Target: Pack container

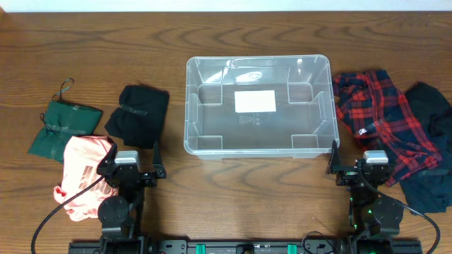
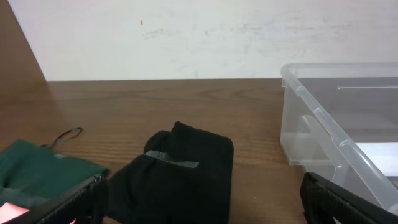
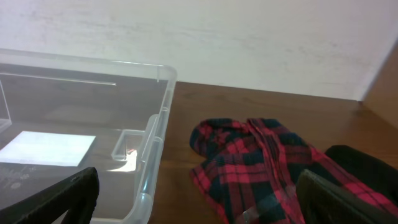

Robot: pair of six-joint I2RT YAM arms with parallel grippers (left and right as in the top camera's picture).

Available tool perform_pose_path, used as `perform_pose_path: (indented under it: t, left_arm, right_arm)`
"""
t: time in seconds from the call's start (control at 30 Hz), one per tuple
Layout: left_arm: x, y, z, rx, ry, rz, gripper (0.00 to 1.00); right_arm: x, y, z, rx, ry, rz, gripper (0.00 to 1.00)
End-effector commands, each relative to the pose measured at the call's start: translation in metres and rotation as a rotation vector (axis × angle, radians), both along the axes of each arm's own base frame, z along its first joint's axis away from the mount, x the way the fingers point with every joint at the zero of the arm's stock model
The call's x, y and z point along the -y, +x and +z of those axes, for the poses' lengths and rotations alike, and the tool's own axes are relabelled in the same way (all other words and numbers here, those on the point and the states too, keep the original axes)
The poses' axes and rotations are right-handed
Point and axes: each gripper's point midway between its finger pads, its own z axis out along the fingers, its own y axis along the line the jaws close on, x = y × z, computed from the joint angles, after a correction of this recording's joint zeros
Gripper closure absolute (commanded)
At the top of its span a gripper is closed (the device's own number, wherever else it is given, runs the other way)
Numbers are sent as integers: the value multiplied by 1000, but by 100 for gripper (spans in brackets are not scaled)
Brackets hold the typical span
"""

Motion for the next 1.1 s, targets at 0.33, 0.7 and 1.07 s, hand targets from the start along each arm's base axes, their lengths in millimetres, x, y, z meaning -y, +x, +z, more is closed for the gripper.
perform_pose_path:
  t: [0.33, 0.7, 1.07]
  left_arm:
    - [2, -1, -10, -31, -119, 3, 2]
    - [3, 4, 34, -85, -169, 11, 2]
    - [3, 23, 55, -361, -173, 31, 2]
  right_arm:
    - [-1, -1, 3, 2, 73, -7, 1]
    - [11, -15, 30, -48, 66, -81, 1]
    - [19, -14, 51, -288, 52, -132, 1]
